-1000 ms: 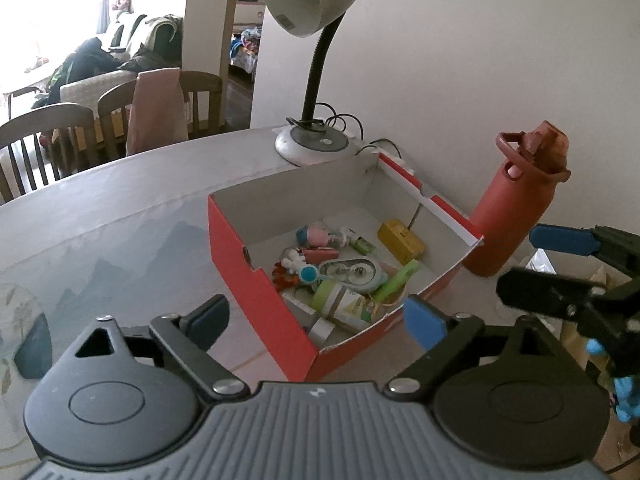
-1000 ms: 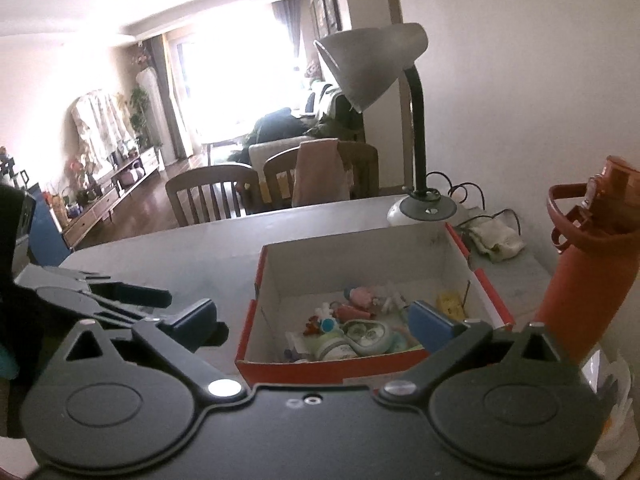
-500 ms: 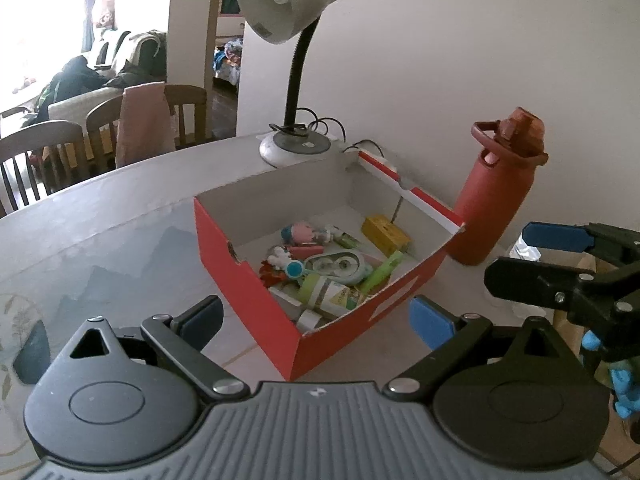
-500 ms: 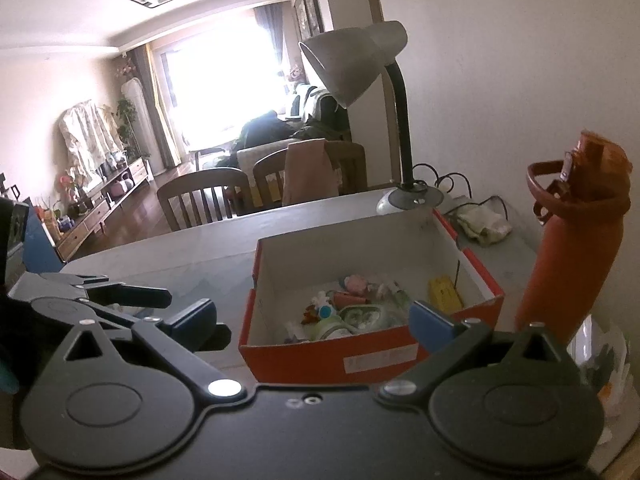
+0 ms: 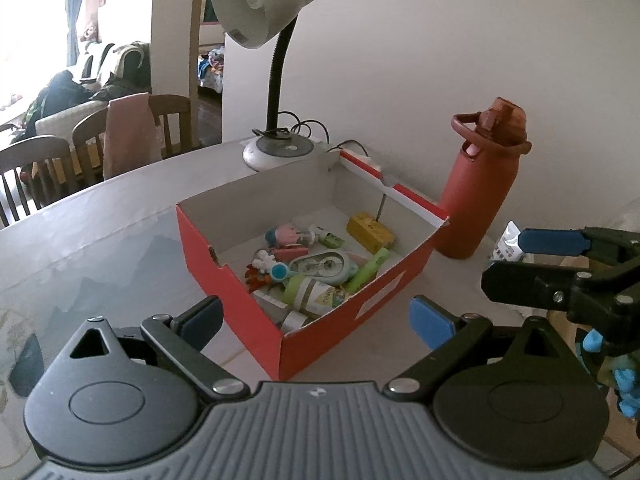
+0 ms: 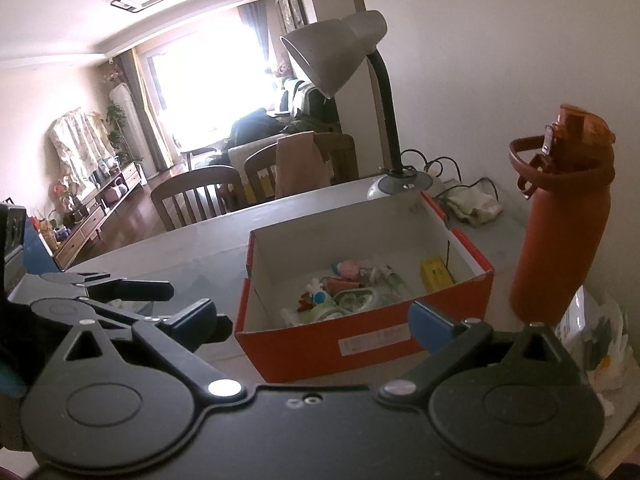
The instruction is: Organize rigid objects
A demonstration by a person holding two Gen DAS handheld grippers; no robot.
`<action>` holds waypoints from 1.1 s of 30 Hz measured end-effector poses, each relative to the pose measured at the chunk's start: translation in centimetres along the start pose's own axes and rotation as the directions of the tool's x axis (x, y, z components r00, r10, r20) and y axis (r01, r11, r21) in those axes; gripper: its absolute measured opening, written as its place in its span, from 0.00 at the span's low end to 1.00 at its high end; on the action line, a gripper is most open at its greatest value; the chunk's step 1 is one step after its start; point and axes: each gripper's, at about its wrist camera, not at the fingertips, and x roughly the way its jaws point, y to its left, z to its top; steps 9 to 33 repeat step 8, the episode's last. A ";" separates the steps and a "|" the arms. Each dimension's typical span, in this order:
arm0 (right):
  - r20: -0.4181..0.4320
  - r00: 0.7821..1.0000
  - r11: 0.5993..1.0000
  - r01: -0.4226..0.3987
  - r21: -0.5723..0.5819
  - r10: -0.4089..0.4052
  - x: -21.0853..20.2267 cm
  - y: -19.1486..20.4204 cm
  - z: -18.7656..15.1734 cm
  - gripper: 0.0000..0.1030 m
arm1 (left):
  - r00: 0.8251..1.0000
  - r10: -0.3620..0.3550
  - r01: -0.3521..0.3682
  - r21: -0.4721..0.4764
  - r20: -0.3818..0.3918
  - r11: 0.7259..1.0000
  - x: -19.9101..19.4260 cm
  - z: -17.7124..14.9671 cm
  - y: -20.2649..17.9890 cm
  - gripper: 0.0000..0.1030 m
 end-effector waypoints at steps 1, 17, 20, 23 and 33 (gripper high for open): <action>0.001 1.000 1.000 0.003 0.002 -0.003 -0.1 0.0 -0.1 0.99 | 1.000 0.001 -0.001 0.000 0.001 1.000 0.0 0.0 0.0 0.97; 0.001 1.000 1.000 0.013 0.021 -0.013 -0.1 0.3 -0.3 0.99 | 1.000 0.025 -0.025 -0.019 0.003 0.999 0.0 0.1 0.4 0.97; 0.001 1.000 1.000 0.013 0.021 -0.013 -0.1 0.3 -0.3 0.99 | 1.000 0.025 -0.025 -0.019 0.003 0.999 0.0 0.1 0.4 0.97; 0.001 1.000 1.000 0.013 0.021 -0.013 -0.1 0.3 -0.3 0.99 | 1.000 0.025 -0.025 -0.019 0.003 0.999 0.0 0.1 0.4 0.97; 0.001 1.000 1.000 0.013 0.021 -0.013 -0.1 0.3 -0.3 0.99 | 1.000 0.025 -0.025 -0.019 0.003 0.999 0.0 0.1 0.4 0.97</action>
